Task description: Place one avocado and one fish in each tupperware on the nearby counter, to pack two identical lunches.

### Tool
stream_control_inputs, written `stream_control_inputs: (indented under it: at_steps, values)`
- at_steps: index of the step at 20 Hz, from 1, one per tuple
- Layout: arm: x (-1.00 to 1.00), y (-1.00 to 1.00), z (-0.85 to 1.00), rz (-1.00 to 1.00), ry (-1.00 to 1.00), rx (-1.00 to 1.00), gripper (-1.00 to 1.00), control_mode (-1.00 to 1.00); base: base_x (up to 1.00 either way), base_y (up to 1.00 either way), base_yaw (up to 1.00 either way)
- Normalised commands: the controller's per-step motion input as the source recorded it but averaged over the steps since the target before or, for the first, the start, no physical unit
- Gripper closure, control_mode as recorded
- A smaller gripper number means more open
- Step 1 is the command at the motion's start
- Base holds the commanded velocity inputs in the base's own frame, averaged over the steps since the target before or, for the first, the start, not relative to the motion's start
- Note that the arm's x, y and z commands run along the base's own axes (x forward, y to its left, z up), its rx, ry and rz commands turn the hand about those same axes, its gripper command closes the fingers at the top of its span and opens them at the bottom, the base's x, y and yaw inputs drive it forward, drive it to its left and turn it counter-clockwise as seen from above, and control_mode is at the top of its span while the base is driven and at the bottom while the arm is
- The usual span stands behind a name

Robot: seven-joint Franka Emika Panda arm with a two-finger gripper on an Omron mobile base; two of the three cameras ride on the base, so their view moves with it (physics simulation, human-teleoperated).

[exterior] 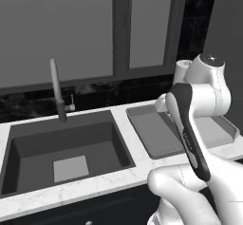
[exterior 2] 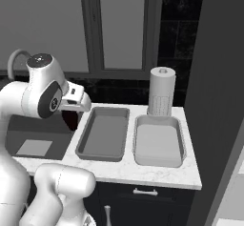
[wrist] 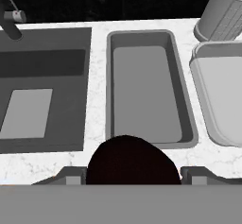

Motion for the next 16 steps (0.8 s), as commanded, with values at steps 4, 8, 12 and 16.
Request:
stream_control_inputs:
  at_steps: [4, 8, 12, 16]
  values:
    - [0.96, -0.23, -0.27, 0.00, -0.01, 0.00, 1.00, -1.00, 0.00, 0.00, 0.00]
    - [1.00, -0.10, -0.50, -0.07, 0.09, -0.02, 1.00, -1.00, 0.00, 0.00, 0.00]
    - [1.00, -0.08, -0.76, -0.14, 0.20, 0.00, 1.00, -1.00, 0.00, 0.00, 0.00]
    - [0.91, -0.28, -0.58, -0.03, 0.03, 0.03, 1.00, -1.00, 0.00, 0.00, 0.00]
